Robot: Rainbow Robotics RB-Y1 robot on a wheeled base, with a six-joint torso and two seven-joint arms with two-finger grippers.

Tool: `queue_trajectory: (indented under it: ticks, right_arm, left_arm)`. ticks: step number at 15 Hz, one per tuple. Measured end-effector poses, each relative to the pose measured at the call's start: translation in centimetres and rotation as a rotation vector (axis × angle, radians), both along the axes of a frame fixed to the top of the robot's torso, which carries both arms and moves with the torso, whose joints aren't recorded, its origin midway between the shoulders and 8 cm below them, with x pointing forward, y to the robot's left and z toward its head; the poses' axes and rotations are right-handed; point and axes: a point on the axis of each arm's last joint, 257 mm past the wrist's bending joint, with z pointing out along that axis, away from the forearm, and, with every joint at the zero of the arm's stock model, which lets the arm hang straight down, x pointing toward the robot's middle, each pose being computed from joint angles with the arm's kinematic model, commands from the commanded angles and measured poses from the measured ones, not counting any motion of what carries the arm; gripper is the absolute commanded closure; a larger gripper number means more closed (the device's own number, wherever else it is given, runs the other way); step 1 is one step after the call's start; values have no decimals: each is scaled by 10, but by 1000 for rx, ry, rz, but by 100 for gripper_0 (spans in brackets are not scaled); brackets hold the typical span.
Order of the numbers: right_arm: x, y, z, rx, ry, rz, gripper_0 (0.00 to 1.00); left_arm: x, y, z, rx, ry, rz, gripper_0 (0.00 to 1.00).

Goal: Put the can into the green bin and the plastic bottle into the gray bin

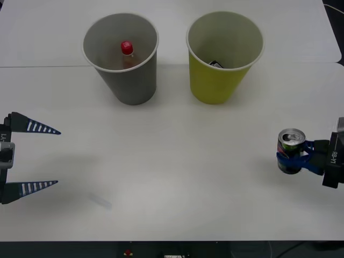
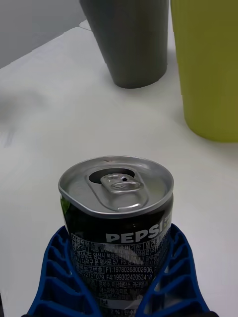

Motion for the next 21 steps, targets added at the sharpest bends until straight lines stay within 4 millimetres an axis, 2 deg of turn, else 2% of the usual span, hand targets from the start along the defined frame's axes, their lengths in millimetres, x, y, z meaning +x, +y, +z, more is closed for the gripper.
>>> queue_trajectory:
  ticks: [7,13,17,21]
  right_arm:
    - [8,17,54,-5,126,-147,100]
    - [20,25,99,-53,156,-197,100]
    - [33,29,134,-88,115,-200,100]
    - [60,35,160,-148,63,-179,100]
  left_arm:
    - [0,0,0,0,0,0,0]
    - [0,0,0,0,0,0,0]
    - [0,0,0,0,0,0,0]
    - [0,0,0,0,0,0,0]
